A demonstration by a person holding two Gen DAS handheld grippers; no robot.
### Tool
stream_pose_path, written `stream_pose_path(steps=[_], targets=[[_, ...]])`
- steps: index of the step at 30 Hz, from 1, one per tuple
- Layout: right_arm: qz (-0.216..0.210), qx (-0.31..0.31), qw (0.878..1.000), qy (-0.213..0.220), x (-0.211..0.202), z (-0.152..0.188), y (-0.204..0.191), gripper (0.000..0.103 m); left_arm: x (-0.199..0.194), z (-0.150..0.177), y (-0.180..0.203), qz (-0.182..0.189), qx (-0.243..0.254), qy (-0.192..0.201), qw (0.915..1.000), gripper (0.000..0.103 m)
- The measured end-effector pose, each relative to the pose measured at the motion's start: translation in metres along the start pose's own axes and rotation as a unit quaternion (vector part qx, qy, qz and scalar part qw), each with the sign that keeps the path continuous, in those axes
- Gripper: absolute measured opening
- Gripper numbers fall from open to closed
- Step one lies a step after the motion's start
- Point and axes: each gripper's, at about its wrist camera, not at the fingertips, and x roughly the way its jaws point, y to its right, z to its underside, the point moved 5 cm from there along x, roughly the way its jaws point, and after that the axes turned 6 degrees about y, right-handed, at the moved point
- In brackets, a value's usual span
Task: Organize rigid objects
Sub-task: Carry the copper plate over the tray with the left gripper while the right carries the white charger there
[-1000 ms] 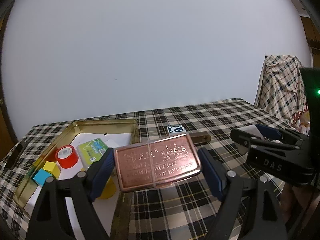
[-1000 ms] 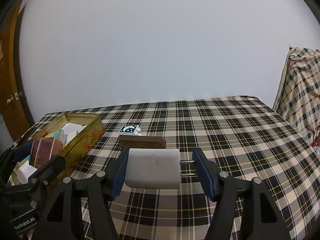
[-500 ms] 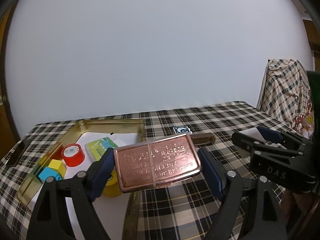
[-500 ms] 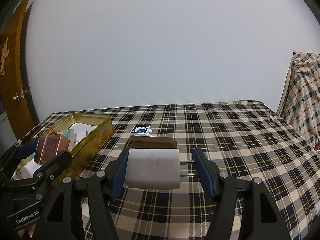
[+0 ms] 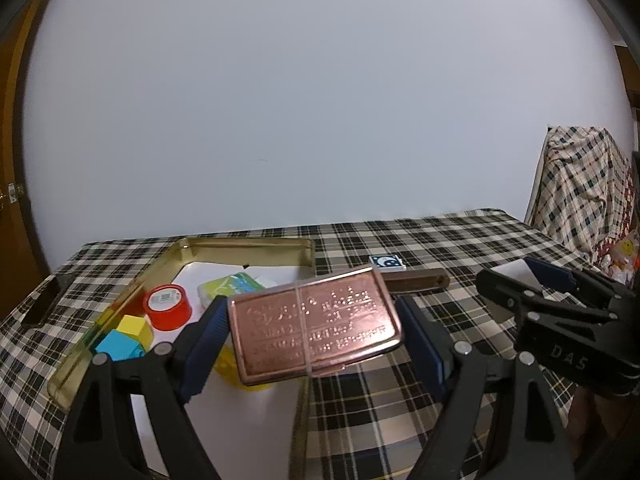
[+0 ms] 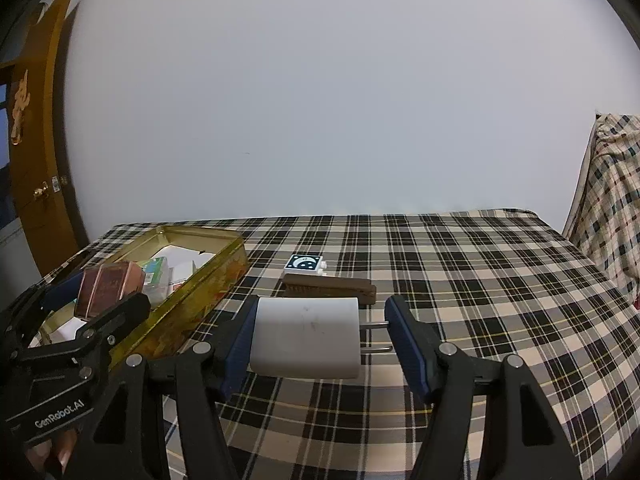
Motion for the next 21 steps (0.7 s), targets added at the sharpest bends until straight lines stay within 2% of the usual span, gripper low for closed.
stream_pose_path(steps=[21], targets=[[-0.025, -0.020, 0.999, 0.013, -0.003, 0.001, -0.033, 0.065, -0.005, 0.001, -0.032, -0.021, -0.013, 0.010, 0.9996, 0.083]])
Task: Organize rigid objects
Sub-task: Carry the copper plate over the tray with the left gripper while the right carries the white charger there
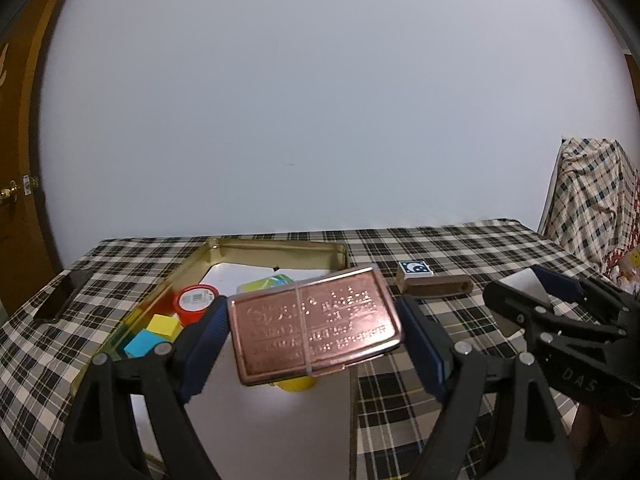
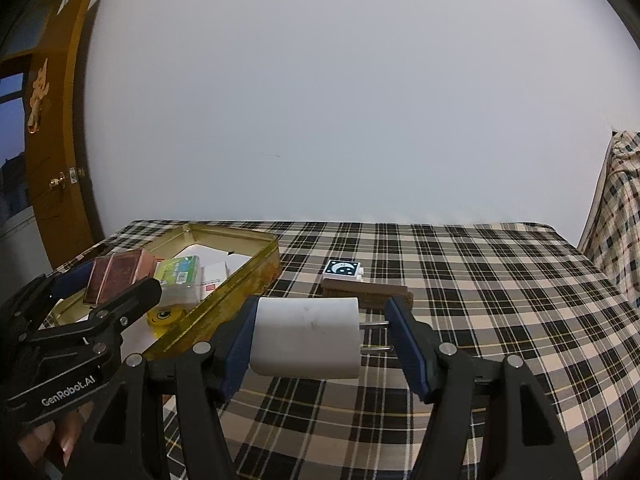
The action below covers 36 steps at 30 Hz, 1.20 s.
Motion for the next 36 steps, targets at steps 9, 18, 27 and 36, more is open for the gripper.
stream_pose_path(steps=[9, 18, 27, 36], targets=[[-0.010, -0.008, 1.000, 0.002, 0.002, -0.001, -0.012, 0.065, -0.001, -0.001, -0.014, -0.011, -0.010, 0.003, 0.9999, 0.083], [-0.021, -0.015, 1.000, 0.008, 0.003, -0.002, -0.023, 0.065, -0.003, 0.000, -0.024, -0.022, -0.013, 0.006, 0.9997, 0.083], [-0.031, -0.020, 0.999, 0.013, 0.001, -0.003, -0.030, 0.065, -0.006, 0.000, -0.037, -0.032, -0.018, 0.009, 0.9993, 0.083], [-0.041, -0.024, 0.999, 0.020, 0.002, -0.003, -0.040, 0.065, -0.008, 0.000, -0.052, -0.042, -0.025, 0.011, 0.9987, 0.083]])
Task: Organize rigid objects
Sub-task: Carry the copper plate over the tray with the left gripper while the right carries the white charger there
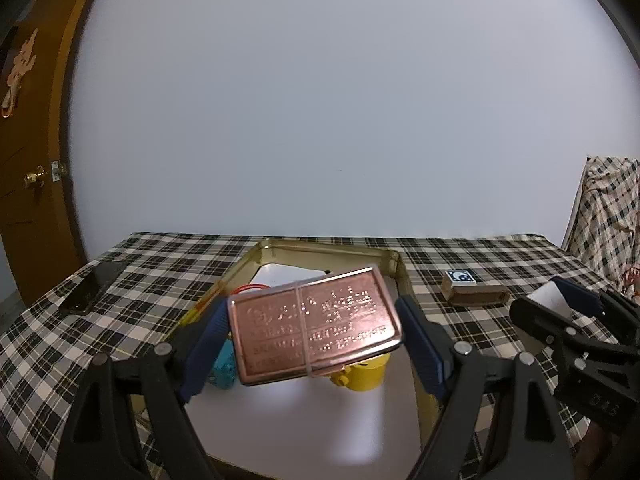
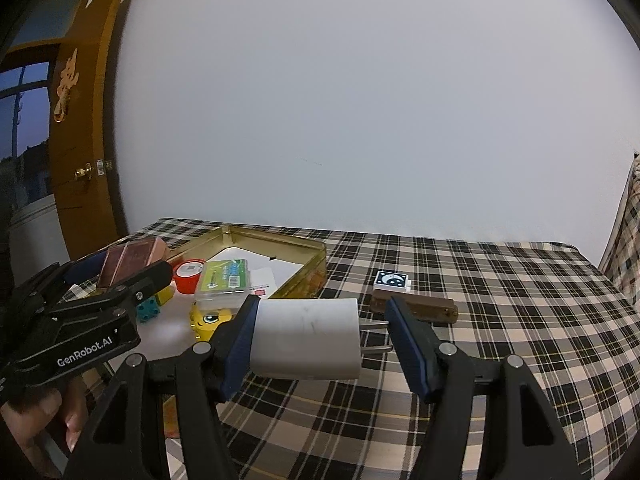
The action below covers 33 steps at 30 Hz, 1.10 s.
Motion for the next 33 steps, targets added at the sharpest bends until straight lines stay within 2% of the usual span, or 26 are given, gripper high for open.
stream_pose_path(steps=[33], targets=[[-0.044, -0.025, 0.999, 0.002, 0.008, 0.002, -0.040, 0.065, -0.003, 0.001, -0.038, -0.025, -0.011, 0.002, 0.9996, 0.083]])
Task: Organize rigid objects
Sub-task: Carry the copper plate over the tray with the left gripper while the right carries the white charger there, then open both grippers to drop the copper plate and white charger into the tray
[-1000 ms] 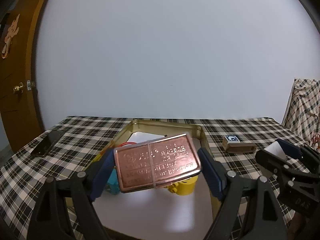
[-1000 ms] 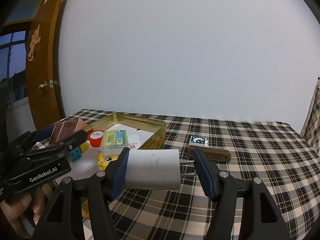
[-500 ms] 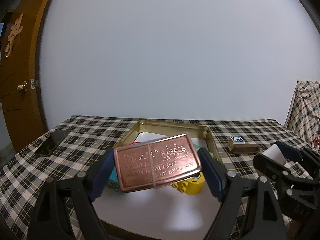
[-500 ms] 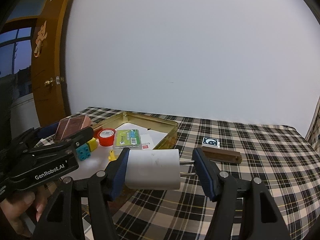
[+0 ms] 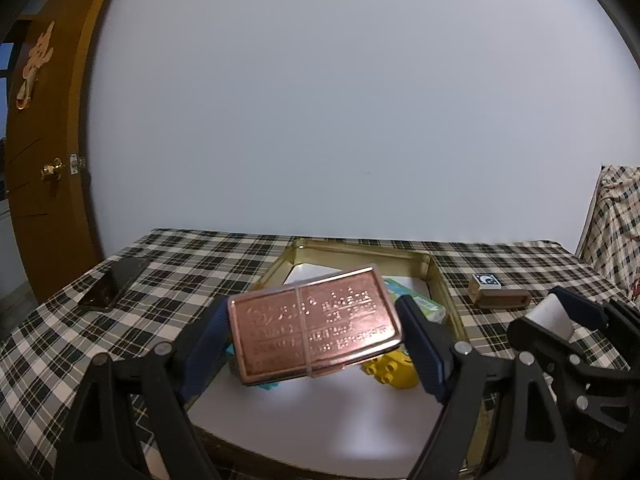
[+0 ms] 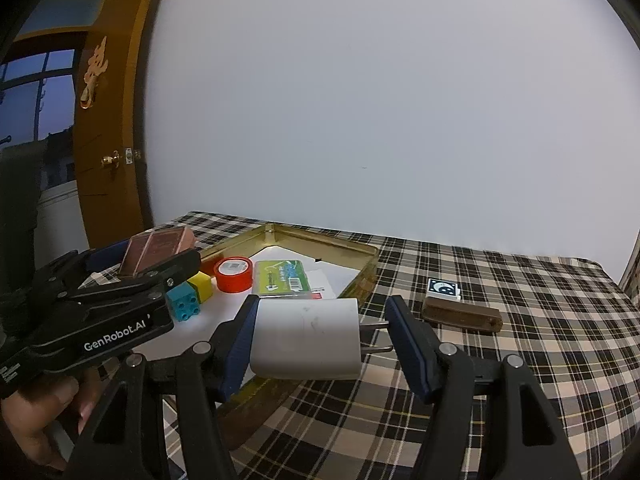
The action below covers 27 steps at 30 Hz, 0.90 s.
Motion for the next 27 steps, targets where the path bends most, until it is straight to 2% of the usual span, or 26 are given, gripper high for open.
stream_pose_path(steps=[10, 19, 21, 23, 24, 25, 27], targets=[[-0.035, -0.021, 0.999, -0.008, 0.020, -0.004, -0.022, 0.065, 0.012, 0.000, -0.017, -0.015, 0.009, -0.019, 0.9997, 0.083], [-0.065, -0.041, 0.996, -0.042, 0.065, -0.022, -0.043, 0.065, 0.045, -0.006, -0.036, -0.022, 0.023, -0.079, 0.9963, 0.083], [-0.078, -0.043, 0.994, -0.059, 0.077, -0.025, -0.046, 0.066, 0.053, -0.008, -0.044, -0.036, 0.025, -0.095, 0.9945, 0.084], [-0.105, -0.037, 0.990, -0.082, 0.088, -0.025, -0.051, 0.067, 0.054, -0.011, -0.050, -0.043, 0.025, -0.094, 0.9943, 0.087], [-0.112, -0.037, 0.989, -0.084, 0.090, -0.027, -0.053, 0.069, 0.053, -0.013, -0.053, -0.047, 0.024, -0.091, 0.9944, 0.093], [-0.111, -0.043, 0.990, -0.081, 0.090, -0.028, -0.055, 0.072, 0.051, -0.015, -0.054, -0.049, 0.023, -0.089, 0.9945, 0.101], [-0.096, -0.062, 0.991, -0.063, 0.082, -0.033, -0.052, 0.080, 0.046, -0.020, -0.055, -0.046, 0.017, -0.080, 0.9956, 0.103]])
